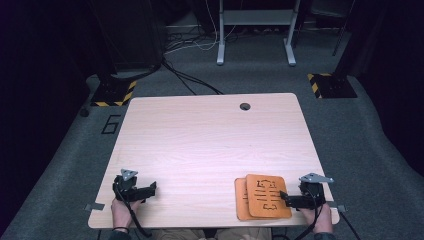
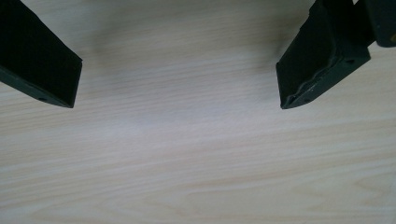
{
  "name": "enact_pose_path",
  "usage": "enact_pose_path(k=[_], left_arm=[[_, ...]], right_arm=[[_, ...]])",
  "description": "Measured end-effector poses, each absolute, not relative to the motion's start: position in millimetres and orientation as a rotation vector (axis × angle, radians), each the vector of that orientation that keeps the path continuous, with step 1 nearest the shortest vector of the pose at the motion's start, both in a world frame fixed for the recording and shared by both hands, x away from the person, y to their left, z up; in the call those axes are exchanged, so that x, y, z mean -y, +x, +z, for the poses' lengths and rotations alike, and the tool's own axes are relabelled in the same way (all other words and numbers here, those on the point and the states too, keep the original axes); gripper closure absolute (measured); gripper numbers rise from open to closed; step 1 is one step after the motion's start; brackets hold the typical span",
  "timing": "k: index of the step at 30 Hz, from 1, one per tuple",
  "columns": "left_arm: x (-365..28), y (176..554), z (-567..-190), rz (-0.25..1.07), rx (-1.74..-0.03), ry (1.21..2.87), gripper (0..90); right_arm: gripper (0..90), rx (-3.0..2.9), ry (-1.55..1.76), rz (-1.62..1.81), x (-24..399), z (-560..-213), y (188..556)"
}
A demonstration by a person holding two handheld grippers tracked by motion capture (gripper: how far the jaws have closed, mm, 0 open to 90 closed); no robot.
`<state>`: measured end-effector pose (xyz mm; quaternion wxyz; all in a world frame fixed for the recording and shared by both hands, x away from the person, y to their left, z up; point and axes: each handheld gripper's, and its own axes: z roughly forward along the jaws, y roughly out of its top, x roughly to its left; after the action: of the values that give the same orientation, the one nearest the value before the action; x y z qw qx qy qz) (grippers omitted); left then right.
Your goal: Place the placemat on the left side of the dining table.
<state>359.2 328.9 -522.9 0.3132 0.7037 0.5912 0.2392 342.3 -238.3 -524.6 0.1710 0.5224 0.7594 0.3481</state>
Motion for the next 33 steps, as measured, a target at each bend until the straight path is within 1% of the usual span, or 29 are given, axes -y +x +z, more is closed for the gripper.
enact_pose_path(k=[4,6,13,24,33], left_arm=[[-319,360,-516,0.596,-1.527,1.848,0.1],[-309,360,-509,0.556,-1.491,1.863,0.1],[-283,363,-497,0.487,-1.413,1.900,0.1],[-256,366,-485,0.491,-1.328,1.987,0.0],[-233,369,-474,0.466,-1.243,2.038,0.1]], right_arm=[[2.5,-2.157,1.484,0.989,238,-525,342],[2.5,-2.156,1.484,0.990,238,-525,342],[2.6,-2.151,1.486,0.991,238,-525,342],[2.6,-2.150,1.486,0.991,238,-525,342],[2.6,-2.149,1.484,0.989,238,-525,342]])
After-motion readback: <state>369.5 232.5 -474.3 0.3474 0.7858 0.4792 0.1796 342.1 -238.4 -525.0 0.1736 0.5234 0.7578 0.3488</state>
